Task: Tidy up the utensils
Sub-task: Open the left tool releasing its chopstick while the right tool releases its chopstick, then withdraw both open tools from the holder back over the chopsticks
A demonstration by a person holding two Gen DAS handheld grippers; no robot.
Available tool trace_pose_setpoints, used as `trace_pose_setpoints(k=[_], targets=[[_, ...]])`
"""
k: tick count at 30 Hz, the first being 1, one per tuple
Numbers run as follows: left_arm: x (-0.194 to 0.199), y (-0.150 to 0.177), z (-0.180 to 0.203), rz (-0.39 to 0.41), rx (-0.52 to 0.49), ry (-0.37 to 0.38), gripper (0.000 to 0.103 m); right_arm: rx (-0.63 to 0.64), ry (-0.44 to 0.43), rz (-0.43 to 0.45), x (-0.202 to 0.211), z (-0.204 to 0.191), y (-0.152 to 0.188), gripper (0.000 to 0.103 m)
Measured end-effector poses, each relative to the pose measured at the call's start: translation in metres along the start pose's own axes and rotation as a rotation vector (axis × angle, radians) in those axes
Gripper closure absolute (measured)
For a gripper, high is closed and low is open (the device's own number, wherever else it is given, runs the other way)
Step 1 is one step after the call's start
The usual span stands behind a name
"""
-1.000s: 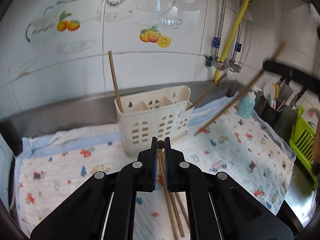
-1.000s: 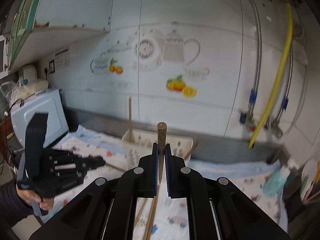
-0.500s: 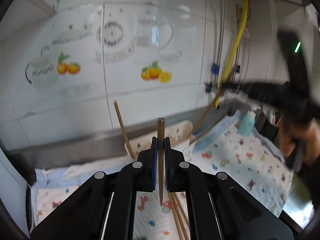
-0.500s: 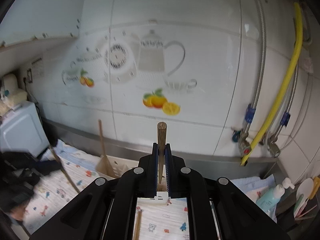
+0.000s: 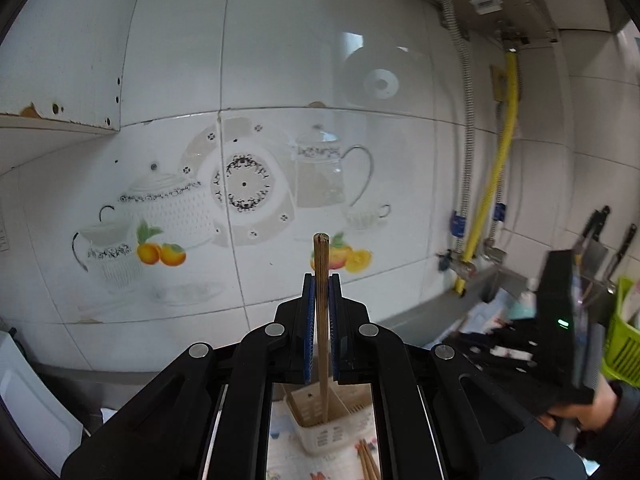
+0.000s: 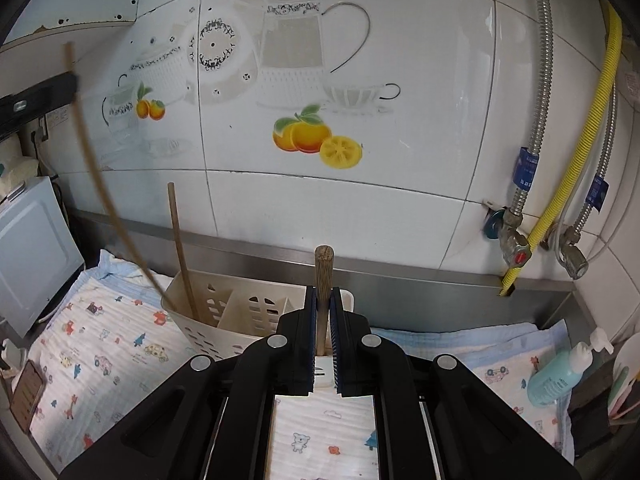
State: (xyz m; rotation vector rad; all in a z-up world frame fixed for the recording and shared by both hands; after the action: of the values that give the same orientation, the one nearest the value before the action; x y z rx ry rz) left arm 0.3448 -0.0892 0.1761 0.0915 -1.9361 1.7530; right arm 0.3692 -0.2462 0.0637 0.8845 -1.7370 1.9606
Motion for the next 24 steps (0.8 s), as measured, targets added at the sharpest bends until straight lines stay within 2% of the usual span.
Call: trace_pose_setpoints(k=[5, 10, 13, 14, 16, 24], targets=[[-0.027, 0.012, -0.007, -0.024, 0.031, -0.032, 0.098, 0.019, -0.004, 0.004, 0.001, -0.003, 0.000, 0.096], [-0.052, 0.036, -0.015, -0.101, 0.067, -0.025, 0.098, 0.036, 0.002, 0.021, 0.007, -0.006, 0.002, 0.096], [-0.059, 0.045, -0.020, -0.137, 0.088, -0.014, 0.097, 0.028, -0.006, 0.037, 0.014, -0.006, 0.002, 0.094], [-0.061, 0.047, -0.021, -0.143, 0.094, -0.008, 0.097, 0.027, -0.007, 0.043, 0.016, -0.006, 0.002, 0.090], [-0.060, 0.048, -0.024, -0.146, 0.104, -0.014, 0.096, 0.025, -0.002, 0.062, 0.025, -0.006, 0.002, 0.084], [-0.023, 0.047, -0.024, -0.118, 0.122, 0.019, 0.095, 0.007, -0.016, 0.090, 0.061, -0.009, 0.028, 0.081]])
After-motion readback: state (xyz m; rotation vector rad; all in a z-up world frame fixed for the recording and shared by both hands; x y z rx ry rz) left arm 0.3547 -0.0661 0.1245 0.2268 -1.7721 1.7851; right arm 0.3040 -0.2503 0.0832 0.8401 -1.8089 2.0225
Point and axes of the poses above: each gripper's, at about its wrist camera, not at the fingertips, and x roughly against the way its jaws point, z to its right, y to its underside, the point moved 7 cm from there along -x, roughly the way its jaws point, and after that the axes turned 8 degrees about -z, right-handed, at the moved point
